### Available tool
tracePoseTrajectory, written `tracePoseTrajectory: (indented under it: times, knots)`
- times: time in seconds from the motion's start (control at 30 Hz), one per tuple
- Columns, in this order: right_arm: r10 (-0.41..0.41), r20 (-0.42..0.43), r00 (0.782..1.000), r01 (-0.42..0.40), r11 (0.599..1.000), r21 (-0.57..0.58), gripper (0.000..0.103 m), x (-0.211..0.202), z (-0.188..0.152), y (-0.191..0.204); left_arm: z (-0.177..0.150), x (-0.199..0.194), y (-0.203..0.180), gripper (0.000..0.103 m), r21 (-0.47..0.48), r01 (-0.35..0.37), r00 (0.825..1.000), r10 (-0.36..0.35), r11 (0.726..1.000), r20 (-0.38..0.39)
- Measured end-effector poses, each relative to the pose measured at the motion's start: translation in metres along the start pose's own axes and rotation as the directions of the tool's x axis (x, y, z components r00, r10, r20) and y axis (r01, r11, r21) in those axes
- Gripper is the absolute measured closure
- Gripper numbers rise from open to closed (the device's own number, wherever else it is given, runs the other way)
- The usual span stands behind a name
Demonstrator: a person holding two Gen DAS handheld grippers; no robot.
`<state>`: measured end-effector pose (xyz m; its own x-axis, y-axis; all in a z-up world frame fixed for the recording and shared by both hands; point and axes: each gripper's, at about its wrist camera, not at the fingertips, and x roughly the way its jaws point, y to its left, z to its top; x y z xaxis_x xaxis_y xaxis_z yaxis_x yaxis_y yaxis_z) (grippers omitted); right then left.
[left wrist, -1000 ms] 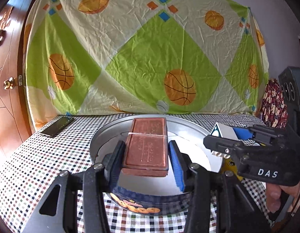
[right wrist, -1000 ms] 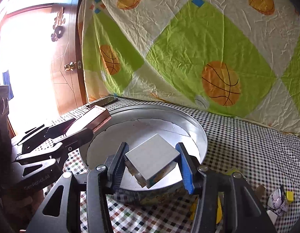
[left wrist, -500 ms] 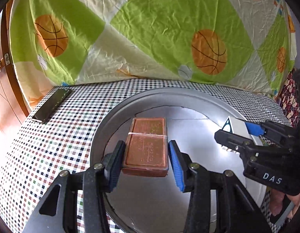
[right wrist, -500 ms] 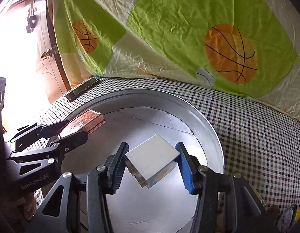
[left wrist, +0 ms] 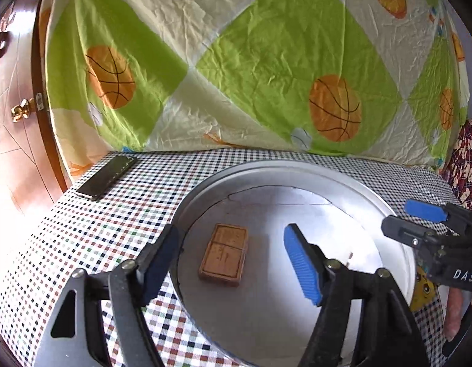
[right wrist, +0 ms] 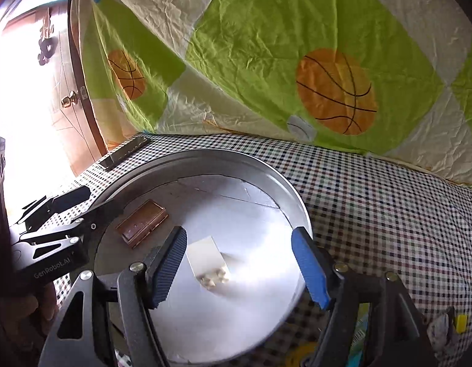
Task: Organize rigid objects
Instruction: 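Open both tools to drop the box and block into the tin, then grasp the floral-patterned beige box with the right tool, then grasp the yellow face block with the left tool while the right tool holds the patterned box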
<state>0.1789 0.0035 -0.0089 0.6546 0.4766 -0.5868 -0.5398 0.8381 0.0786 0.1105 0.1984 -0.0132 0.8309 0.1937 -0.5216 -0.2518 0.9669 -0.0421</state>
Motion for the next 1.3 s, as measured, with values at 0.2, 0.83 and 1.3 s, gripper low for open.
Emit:
tracePoseTrajectory:
  times: [0.2,0.83,1.3]
  knots:
    - [-0.087,0.101,0.991,0.080,0.994,0.070,0.030,-0.080,-0.058,-0.047,-0.040,-0.046,-0.031,0.022,-0.001,0.039,0.994,-0.038,0.999,0.102]
    - [-0.168,0.018,0.986,0.163,0.976,0.145,0.044,-0.102,-0.138,-0.086,-0.084,-0.069,-0.142,0.022,0.175,0.183,0.979,-0.195,0.967,0.051]
    - [-0.162,-0.111,0.980,0.177,0.975,0.137,0.075,-0.078,-0.138,-0.096,-0.085,-0.055,-0.175,0.023,0.223,0.249,0.968,-0.242,0.942,-0.061]
